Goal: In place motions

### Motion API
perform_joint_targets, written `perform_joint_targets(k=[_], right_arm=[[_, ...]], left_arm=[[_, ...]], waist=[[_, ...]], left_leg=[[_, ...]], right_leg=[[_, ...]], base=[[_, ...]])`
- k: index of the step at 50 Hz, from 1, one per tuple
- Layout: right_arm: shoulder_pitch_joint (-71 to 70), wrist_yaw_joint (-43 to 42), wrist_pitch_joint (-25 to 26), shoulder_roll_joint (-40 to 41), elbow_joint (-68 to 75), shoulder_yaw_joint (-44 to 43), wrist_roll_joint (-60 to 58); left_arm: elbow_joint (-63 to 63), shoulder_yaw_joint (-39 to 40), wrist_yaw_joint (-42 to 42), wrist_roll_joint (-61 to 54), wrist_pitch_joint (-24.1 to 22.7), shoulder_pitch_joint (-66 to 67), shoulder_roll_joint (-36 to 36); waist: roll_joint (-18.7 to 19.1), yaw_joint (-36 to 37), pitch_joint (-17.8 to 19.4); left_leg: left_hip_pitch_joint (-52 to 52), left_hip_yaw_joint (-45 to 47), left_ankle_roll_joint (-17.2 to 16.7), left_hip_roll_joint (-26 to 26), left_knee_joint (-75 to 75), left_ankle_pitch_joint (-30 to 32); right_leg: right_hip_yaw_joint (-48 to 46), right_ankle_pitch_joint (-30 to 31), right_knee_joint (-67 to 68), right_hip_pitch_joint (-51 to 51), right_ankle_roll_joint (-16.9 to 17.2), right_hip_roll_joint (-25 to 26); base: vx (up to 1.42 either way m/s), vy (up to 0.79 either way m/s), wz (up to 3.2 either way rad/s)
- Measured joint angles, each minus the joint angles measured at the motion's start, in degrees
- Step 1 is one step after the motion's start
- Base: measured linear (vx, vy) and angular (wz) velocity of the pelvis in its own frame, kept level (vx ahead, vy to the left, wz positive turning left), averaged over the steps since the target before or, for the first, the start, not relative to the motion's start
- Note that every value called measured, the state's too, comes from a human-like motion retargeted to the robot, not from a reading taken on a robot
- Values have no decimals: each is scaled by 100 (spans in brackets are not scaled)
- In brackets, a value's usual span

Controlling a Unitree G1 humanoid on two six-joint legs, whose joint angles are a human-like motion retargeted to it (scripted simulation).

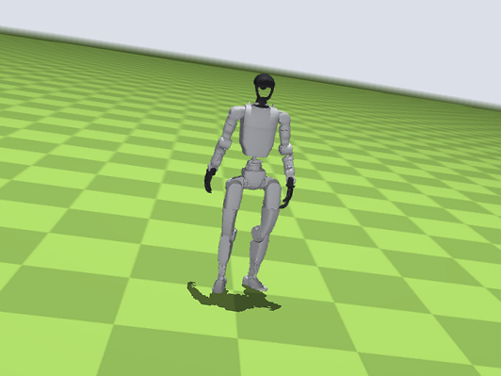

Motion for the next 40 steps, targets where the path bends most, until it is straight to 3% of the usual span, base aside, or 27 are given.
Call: perform_joint_targets(k=[5, 10, 15, 20, 25, 30, 40], right_arm=[[-530, -132, 155, 201, 0, 480, 512], [-1798, 15, -412, 449, -112, 1046, 250], [-2675, 350, -737, 807, -1373, 1523, 99], [-3153, 327, -1072, 1024, -2509, 1867, 146], [-3340, 204, -1181, 1078, -2771, 2152, -55], [-2895, 231, -1047, 1013, -2575, 2362, -479], [-798, -9, -666, 519, -843, 1544, -1068]], left_arm=[[-160, 233, 365, -149, -128, 503, -169], [306, 903, 436, -324, -49, 1421, -441], [1147, 1426, 96, -95, 204, 2455, -463], [2087, 1548, 190, 256, 495, 3220, -277], [2506, 1625, 419, 247, 673, 3529, -222], [2532, 1546, 451, 143, 741, 3040, -258], [1829, 620, 504, -571, 774, 61, -306]], waist=[[72, 227, -5], [170, 262, 21], [234, 191, 52], [192, 202, 64], [117, 209, 54], [35, 159, 2], [-123, 102, 13]], left_leg=[[-5, -87, 9, -22, 3, 12], [48, -66, 6, -21, -24, 21], [81, 12, -14, -11, -61, 34], [94, 50, -32, 13, -80, 55], [88, 120, -46, 44, -95, 69], [62, 169, -46, 53, -95, 62], [-85, 137, -6, 42, -12, 32]], right_leg=[[-30, -18, -6, 42, -7, -4], [39, -8, 5, 30, -37, 10], [138, -4, 27, -49, -75, 34], [253, -7, 63, -132, -95, 65], [346, 7, 85, -218, -113, 89], [391, 21, 91, -271, -135, 100], [194, 49, 44, -209, -136, 17]], base=[[2, 3, 13], [0, 0, 0], [0, 0, 0], [0, -1, -1], [0, -1, 0], [0, 0, 0], [0, 0, 0]])
